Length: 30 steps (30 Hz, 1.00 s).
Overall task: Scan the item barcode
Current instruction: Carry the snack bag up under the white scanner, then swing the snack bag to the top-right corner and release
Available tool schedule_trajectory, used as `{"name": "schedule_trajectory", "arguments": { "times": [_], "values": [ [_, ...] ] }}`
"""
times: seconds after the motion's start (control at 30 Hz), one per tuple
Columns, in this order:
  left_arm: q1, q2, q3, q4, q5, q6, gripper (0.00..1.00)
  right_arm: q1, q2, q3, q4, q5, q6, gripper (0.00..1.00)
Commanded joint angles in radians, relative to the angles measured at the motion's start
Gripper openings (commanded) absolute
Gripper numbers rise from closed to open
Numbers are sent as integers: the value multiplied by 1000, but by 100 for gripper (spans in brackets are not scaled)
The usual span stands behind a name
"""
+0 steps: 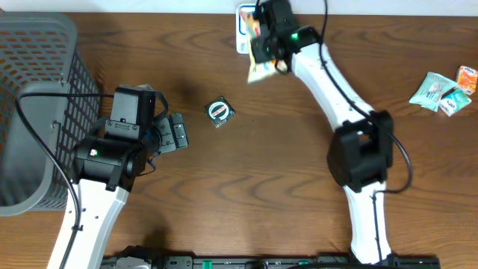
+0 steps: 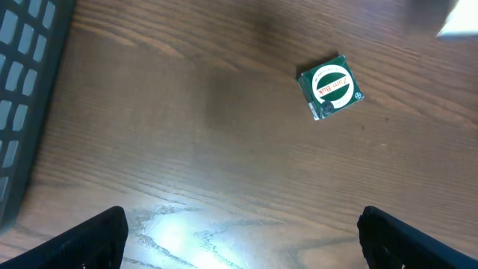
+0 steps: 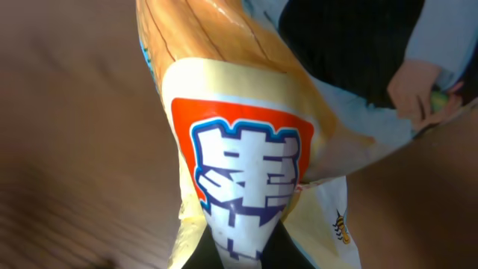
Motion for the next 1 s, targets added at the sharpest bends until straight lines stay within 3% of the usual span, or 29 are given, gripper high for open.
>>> {"name": "schedule_trajectory", "arguments": {
  "times": [0.0, 0.4, 0.57, 0.97],
  "values": [
    [2, 2, 9, 0, 2, -9, 98, -2, -85, 17, 72, 8, 18, 1],
    [2, 2, 9, 0, 2, -9, 98, 0, 105, 5, 436, -2, 18, 1],
    [2, 2, 9, 0, 2, -9, 98, -2, 170, 5, 520, -2, 18, 1],
    [2, 2, 9, 0, 2, -9, 98, -21, 131, 6, 634, 2, 18, 1]
  ]
}}
